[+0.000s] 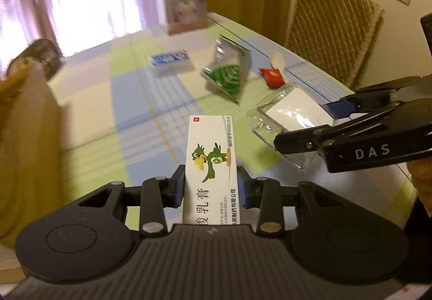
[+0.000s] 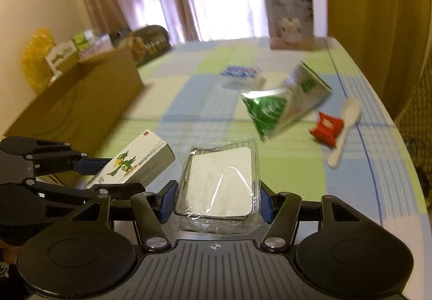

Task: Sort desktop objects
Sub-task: 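Carry the ointment box and plastic-wrapped box over the cardboard box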

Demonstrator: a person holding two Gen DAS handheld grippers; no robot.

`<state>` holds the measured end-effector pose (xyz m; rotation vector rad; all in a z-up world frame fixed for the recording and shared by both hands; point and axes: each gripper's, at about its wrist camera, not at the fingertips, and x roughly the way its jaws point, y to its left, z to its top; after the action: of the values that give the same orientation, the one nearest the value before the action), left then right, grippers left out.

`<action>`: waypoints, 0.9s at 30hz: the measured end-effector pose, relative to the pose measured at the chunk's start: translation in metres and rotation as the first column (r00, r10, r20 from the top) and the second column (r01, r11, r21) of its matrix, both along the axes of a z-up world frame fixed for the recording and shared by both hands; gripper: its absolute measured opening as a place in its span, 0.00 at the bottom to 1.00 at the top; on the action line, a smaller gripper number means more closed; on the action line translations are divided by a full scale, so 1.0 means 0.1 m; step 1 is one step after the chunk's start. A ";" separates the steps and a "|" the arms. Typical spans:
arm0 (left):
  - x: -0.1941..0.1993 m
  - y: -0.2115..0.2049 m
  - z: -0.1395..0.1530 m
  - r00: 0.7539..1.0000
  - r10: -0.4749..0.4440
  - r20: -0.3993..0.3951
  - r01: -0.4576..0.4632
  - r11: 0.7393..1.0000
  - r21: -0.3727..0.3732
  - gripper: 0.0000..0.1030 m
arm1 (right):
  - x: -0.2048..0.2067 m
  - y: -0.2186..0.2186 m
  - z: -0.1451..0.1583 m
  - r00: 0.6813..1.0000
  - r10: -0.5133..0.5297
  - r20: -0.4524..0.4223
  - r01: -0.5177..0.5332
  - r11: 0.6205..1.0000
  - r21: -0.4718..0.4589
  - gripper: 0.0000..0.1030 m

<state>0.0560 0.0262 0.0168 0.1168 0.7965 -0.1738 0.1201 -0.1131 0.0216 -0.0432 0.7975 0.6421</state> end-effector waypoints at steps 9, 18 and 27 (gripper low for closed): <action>-0.55 0.38 0.30 0.986 0.161 0.034 -0.161 0.987 -0.025 0.32 | -0.26 0.29 0.15 0.995 0.092 0.049 -0.095 0.994 0.056 0.56; -1.03 0.68 0.52 0.960 0.266 0.085 -0.262 0.964 -0.053 0.32 | -0.54 0.68 0.30 0.981 0.175 0.085 -0.182 0.979 0.086 0.56; -1.34 0.95 0.71 0.935 0.329 0.132 -0.320 0.944 -0.084 0.32 | -0.76 0.98 0.56 0.959 0.243 0.146 -0.254 0.965 0.067 0.56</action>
<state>-0.0778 0.1213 0.0881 -0.0612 0.6540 0.1231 0.0443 -0.0155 0.0778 -0.1104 0.6363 0.9014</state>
